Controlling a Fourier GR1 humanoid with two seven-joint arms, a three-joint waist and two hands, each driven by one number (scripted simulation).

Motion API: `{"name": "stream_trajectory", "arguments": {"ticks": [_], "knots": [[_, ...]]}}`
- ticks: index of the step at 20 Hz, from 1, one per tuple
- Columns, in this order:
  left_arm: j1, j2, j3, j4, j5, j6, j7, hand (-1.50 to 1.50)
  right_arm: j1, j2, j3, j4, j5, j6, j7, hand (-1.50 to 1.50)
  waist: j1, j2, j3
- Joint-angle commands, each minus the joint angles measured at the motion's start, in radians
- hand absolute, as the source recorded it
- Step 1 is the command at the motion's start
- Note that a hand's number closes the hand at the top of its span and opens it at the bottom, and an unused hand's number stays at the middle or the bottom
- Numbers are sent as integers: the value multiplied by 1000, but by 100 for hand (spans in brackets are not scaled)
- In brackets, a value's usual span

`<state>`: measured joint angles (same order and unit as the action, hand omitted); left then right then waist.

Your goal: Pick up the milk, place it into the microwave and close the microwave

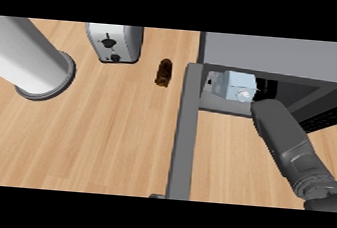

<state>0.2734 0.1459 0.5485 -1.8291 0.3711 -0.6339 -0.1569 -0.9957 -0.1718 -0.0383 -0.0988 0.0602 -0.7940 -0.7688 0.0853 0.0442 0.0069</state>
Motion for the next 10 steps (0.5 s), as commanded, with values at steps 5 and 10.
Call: {"name": "stream_trajectory", "arguments": {"ticks": [5, 10], "knots": [[-24, 3, -10, 10, -18, 5, 2, -150, -42, -45, -53, 39, -35, -64, 80, 150, 21, 2, -2], [-46, -4, -27, 50, -31, -8, -21, -150, -6, -79, -60, 49, -36, -104, 74, 150, 33, 14, -3]]}}
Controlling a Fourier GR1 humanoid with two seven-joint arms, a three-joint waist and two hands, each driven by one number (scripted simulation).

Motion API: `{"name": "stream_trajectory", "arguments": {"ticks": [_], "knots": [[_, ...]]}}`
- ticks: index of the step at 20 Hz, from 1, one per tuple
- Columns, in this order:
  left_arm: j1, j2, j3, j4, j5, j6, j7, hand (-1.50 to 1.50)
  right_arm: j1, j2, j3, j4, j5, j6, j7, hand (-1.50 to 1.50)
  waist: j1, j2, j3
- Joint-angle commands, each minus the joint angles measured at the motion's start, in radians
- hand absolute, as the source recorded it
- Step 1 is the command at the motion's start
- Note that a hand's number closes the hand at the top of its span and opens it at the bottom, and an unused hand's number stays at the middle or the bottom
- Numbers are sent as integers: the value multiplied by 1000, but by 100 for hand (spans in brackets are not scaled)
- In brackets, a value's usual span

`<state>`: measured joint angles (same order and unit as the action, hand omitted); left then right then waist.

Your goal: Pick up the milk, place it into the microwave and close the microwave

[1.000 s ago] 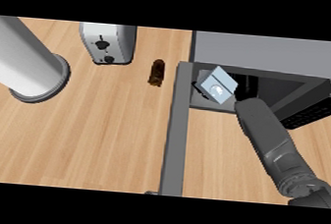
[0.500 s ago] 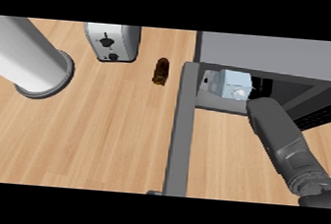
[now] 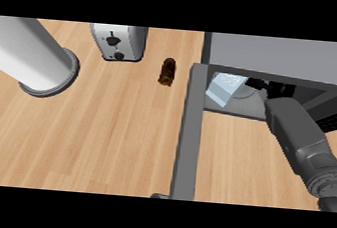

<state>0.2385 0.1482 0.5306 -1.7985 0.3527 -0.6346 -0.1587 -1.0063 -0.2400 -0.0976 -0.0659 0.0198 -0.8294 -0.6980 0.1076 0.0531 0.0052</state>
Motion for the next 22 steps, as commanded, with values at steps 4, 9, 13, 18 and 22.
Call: {"name": "stream_trajectory", "arguments": {"ticks": [4, 9, 13, 18, 22], "knots": [[-32, 8, -7, 31, 2, 2, 8, -150, 16, 7, 27, 22, 35, -60, -6, 150, 18, 7, 1], [-78, 2, -17, 48, -21, 37, 16, -150, -26, -13, 58, 37, 67, -55, 38, -150, 22, 11, 1], [-57, -3, -14, 86, -57, 19, -29, -150, -3, 33, 52, 11, 63, -118, 14, -150, 23, 7, 0], [-80, 14, -24, 112, -58, 3, -29, -150, -25, 63, 63, 11, 78, -136, 38, -150, 26, 6, -1], [-97, 49, 0, 121, -37, 3, -9, -150, -29, 40, 71, 15, 88, -74, 46, -150, 19, 3, 0]]}}
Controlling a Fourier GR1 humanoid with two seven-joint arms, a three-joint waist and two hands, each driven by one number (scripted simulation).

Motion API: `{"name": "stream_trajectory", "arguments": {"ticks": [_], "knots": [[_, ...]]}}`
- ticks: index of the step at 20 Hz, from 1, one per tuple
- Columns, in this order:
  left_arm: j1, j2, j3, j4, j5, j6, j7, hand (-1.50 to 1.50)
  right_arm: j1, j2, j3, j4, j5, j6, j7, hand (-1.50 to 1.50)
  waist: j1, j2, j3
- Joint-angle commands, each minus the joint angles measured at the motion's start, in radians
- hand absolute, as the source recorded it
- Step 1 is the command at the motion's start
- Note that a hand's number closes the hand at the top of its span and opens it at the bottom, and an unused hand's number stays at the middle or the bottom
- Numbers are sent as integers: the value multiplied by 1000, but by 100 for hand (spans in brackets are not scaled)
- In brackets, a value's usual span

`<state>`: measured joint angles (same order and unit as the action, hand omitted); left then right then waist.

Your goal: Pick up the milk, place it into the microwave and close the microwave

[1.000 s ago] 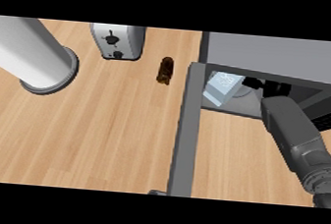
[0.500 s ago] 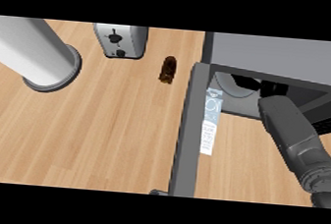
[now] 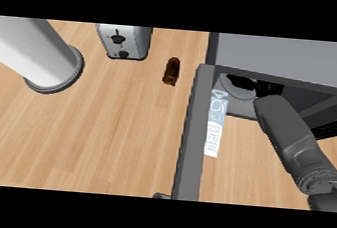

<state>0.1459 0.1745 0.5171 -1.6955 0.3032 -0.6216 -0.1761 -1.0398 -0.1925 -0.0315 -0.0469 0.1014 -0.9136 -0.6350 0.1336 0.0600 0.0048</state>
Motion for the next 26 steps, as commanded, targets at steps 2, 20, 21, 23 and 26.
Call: {"name": "stream_trajectory", "arguments": {"ticks": [2, 20, 21, 23, 26], "knots": [[-17, -10, -14, 18, -18, 0, -20, -150, -25, 1, 14, 16, 17, 23, 17, -150, -4, -1, -1], [30, -34, -6, -3, -51, 12, -57, -150, 50, 77, -28, -37, -11, 38, -50, -150, -52, -29, -2], [37, -27, 0, -12, -36, -1, -62, -150, 96, 24, -34, -53, -17, 118, -99, -150, -58, -30, -1], [61, -44, -2, -4, -53, -7, -91, -150, 99, 15, -57, -69, -38, 165, -114, -150, -58, -30, -1], [80, -48, -4, -28, -50, -5, -73, -150, 152, 46, -87, -113, -71, 238, -194, -150, -80, -40, -1]]}}
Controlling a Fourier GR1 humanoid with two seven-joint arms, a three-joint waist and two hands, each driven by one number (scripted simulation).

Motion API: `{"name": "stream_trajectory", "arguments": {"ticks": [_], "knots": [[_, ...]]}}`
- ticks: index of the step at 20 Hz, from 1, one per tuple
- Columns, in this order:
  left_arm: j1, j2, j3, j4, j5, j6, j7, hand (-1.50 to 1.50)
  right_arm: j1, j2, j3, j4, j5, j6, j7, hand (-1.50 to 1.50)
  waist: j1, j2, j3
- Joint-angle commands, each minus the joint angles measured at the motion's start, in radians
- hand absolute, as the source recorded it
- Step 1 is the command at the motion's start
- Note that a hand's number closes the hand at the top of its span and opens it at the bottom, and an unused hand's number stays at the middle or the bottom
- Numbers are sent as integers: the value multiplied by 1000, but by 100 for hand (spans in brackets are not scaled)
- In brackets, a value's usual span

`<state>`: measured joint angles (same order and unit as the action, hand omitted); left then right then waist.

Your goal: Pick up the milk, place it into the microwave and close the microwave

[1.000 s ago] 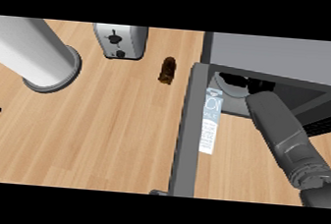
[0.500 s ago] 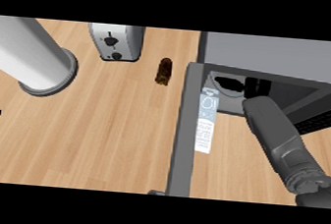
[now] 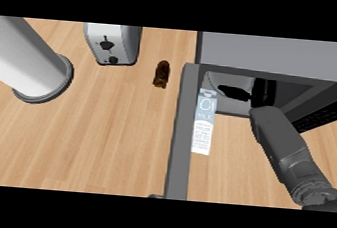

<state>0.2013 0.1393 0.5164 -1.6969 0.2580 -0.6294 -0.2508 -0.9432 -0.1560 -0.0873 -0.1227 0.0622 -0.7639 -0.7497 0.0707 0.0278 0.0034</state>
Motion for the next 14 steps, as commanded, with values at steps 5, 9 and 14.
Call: {"name": "stream_trajectory", "arguments": {"ticks": [5, 9, 14], "knots": [[60, -42, -29, -71, -18, -3, 7, -150, 83, 39, -53, -40, -53, 181, -130, -150, -23, -10, 0], [53, -2, -11, -60, 0, -32, 11, -150, 107, 87, -73, -86, -82, 204, -126, -150, -48, -21, -2], [125, -38, -97, -148, 48, -113, 69, -150, 215, 134, -76, -126, -109, 343, -203, -150, -59, -26, -2]]}}
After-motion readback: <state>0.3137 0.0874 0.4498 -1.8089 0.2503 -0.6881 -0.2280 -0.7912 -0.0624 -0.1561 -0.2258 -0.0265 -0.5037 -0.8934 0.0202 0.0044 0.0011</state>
